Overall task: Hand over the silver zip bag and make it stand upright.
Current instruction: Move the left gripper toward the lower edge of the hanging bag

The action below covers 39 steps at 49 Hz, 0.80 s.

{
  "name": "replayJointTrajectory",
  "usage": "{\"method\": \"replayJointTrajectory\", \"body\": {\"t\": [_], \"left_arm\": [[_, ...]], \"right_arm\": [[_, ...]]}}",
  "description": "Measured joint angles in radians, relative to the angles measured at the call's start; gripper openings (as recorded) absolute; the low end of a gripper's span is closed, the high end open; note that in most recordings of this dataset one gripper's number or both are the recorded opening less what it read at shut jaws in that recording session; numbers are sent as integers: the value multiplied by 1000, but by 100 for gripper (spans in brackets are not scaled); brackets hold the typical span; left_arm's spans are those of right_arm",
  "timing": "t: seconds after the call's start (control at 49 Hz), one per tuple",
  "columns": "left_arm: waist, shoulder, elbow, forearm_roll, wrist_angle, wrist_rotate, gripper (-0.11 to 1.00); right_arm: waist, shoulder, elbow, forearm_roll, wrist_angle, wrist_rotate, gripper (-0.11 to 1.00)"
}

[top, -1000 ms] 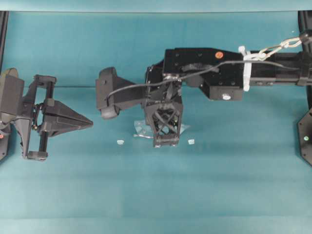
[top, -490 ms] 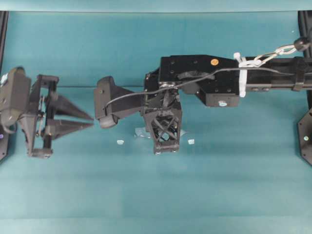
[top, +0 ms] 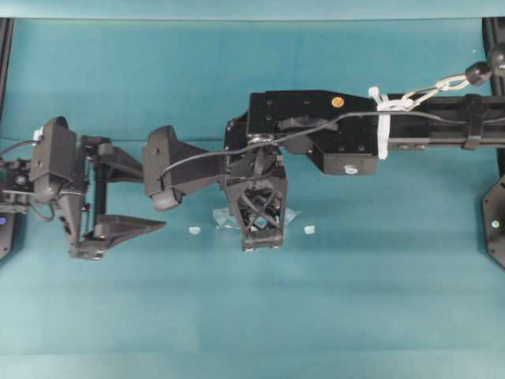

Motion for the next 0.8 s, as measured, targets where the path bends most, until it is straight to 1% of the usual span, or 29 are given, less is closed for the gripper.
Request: {"method": "replayJointTrajectory", "body": {"t": [0.082,0.204,0.531,0.796], "left_arm": [[2,69,0,2,-81,-15,91],[0,187,-23,2,-175,-18,91],[-17,433,-138,2,-275,-18,91],[-14,557,-202,2,-362,-34,91]], "right_arm": [[0,0,0,0,-2,0,-1],[0,0,-2,0,-2,0,-1],[0,0,-2,0,-2,0,-1],[0,-2,0,0,-2,0,-1]]}}
